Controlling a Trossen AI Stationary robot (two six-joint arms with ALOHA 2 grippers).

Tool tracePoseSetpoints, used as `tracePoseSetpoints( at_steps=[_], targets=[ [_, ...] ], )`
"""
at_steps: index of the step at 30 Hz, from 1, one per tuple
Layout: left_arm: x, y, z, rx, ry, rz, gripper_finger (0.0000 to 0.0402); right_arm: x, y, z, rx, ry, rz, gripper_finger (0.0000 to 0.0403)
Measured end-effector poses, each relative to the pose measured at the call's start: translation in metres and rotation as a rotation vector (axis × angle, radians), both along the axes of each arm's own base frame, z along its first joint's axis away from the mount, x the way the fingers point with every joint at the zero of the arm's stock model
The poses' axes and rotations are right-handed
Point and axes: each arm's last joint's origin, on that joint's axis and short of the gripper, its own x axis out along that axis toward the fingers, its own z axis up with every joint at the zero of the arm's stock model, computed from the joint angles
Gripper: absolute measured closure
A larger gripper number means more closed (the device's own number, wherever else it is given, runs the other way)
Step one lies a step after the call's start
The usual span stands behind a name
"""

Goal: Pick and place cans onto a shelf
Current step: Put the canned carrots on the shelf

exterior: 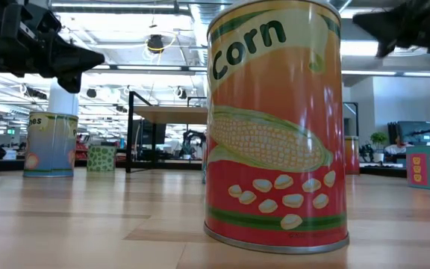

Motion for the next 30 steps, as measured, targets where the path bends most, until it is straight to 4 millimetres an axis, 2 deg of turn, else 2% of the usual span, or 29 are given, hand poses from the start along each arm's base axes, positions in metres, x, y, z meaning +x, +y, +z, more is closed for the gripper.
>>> tracePoseSetpoints(
  at_steps=[6, 12, 21, 25, 30],
  targets=[
    [0.0, 0.0, 0.0, 0.002, -0.002, 0.0, 0.0401, 0.008, 0.007, 0.017, -0.019, 0.047, 0.024, 0.0397],
    [0.0, 0.0, 0.0, 0.016, -0.001, 0.001, 0.0401, 0.033, 0.018, 0.026, 0.001, 0.127, 0.05, 0.0398],
    [0.0, 0.0, 0.001, 0.019, -0.005, 0.001, 0.0402, 0.095, 0.046, 0.048, 0.01, 0.314, 0.01, 0.0398],
    [0.0, 0.0, 0.001, 0.018, -0.006, 0.001, 0.0402, 0.127, 0.056, 0.046, 0.028, 0.412, 0.013, 0.0397],
    [0.0, 0.0, 0.001, 0.011, -0.009, 0.0, 0.0402, 0.166, 0.061, 0.031, 0.056, 0.538, -0.01, 0.0393]
  ],
)
